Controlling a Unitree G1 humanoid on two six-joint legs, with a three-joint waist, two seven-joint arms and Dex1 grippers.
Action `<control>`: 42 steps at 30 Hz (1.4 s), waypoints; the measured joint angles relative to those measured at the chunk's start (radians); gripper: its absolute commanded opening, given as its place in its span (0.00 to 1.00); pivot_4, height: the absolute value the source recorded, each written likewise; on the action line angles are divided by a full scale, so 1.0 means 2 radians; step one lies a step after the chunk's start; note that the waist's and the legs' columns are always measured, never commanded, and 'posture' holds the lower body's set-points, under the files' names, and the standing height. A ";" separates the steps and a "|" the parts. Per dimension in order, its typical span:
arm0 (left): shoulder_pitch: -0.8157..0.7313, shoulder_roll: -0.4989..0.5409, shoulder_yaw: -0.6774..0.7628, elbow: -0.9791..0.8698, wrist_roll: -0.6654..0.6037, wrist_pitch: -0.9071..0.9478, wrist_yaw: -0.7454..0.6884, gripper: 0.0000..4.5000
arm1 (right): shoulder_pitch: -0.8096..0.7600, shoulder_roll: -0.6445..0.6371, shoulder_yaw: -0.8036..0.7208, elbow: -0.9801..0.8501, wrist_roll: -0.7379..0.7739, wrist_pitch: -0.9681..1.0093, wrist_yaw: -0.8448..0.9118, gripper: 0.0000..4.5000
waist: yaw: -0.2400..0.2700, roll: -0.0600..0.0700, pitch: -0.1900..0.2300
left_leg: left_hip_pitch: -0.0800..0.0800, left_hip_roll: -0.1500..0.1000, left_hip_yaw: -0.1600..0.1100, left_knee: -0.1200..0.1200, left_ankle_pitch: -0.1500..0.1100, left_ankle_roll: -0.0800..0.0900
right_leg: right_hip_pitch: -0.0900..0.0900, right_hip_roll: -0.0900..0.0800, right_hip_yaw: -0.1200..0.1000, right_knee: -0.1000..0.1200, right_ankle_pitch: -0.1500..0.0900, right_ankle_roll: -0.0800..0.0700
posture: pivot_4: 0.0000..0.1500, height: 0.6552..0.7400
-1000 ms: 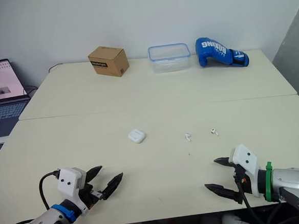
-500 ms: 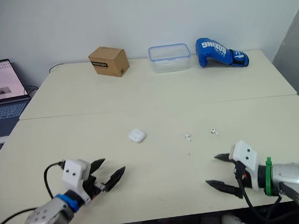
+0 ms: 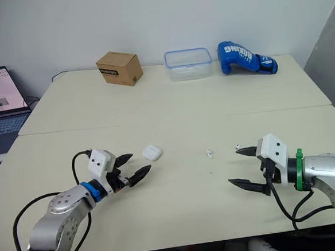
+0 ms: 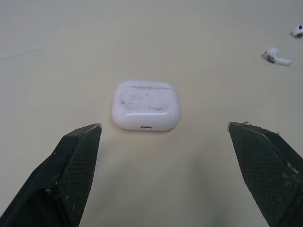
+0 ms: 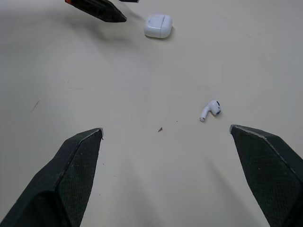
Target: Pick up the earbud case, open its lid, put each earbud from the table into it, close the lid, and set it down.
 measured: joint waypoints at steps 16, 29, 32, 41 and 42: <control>-0.075 -0.055 -0.035 0.152 0.068 -0.111 -0.001 0.99 | -0.018 0.013 0.000 0.012 -0.044 -0.022 -0.025 1.00 | 0.000 0.000 0.000 | 0.000 0.000 0.000 0.000 0.000 0.000 | 0.000 0.000 0.000 0.000 0.000 0.000 | 1.00 0.89; -0.096 -0.081 -0.044 0.181 0.088 -0.136 0.000 0.99 | -0.023 0.016 0.004 0.013 -0.052 -0.019 -0.033 1.00 | 0.004 0.000 0.000 | 0.000 -0.001 0.000 0.001 0.000 0.000 | 0.000 0.000 0.000 0.001 0.000 0.000 | 1.00 0.89; -0.094 -0.082 -0.044 0.179 0.088 -0.135 0.000 0.99 | -0.023 0.016 0.004 0.011 -0.051 -0.014 -0.034 1.00 | 0.004 0.001 0.000 | 0.000 -0.001 0.000 0.001 0.000 0.000 | 0.000 0.000 0.000 0.001 0.000 0.000 | 1.00 0.89; -0.089 -0.083 -0.043 0.174 0.087 -0.135 -0.003 0.62 | -0.024 0.018 0.005 0.002 -0.044 -0.001 -0.034 1.00 | 0.003 0.001 0.000 | 0.000 -0.001 0.000 0.001 0.000 0.000 | 0.000 0.000 0.000 0.000 0.000 0.000 | 1.00 0.89; -0.089 -0.083 -0.043 0.174 0.087 -0.135 -0.003 0.62 | -0.024 0.018 0.005 0.001 -0.041 0.001 -0.034 1.00 | 0.003 0.001 0.000 | 0.000 -0.001 0.000 0.001 0.000 0.000 | 0.000 0.000 0.000 0.000 0.000 0.000 | 1.00 0.89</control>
